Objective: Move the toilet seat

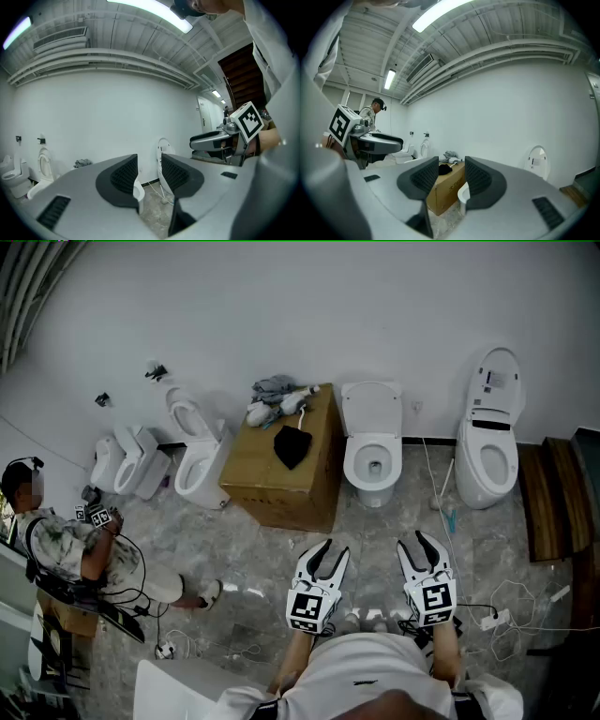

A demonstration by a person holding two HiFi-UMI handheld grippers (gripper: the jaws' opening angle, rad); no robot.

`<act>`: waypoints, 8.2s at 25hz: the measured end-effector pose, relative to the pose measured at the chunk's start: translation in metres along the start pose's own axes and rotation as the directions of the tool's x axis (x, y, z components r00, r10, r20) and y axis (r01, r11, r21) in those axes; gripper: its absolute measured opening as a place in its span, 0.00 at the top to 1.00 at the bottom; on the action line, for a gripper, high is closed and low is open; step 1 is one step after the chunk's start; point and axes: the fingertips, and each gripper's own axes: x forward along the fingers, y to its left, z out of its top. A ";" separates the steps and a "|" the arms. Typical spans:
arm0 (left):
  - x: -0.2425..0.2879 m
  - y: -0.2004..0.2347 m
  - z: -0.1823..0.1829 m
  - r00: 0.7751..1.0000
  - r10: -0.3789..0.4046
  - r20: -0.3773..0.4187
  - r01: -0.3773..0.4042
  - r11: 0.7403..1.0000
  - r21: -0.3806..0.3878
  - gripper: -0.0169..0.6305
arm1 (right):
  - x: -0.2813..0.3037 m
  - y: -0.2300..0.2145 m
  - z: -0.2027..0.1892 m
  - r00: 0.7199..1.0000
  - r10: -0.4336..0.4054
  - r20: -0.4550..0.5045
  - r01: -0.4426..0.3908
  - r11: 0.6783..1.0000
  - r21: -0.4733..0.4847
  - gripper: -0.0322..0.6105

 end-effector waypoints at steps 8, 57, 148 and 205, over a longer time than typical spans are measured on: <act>0.016 -0.007 0.001 1.000 -0.013 -0.001 0.013 1.000 0.012 0.72 | 0.002 -0.009 0.002 0.999 -0.016 0.041 0.014 0.998 0.055 0.65; 0.227 0.212 -0.028 0.988 -0.153 0.002 0.153 0.988 -0.024 0.72 | 0.273 -0.050 0.001 0.980 -0.181 -0.087 0.184 0.982 0.032 0.64; 0.678 0.362 -0.261 0.867 -0.278 -0.414 0.201 0.954 -0.220 0.72 | 0.645 -0.322 -0.228 0.787 -0.193 -0.586 0.272 0.961 0.049 0.64; 0.660 0.309 -0.635 0.620 -0.170 -0.766 -0.128 0.942 -0.312 0.59 | 0.610 -0.297 -0.615 0.545 0.095 -0.833 0.387 0.853 0.350 0.53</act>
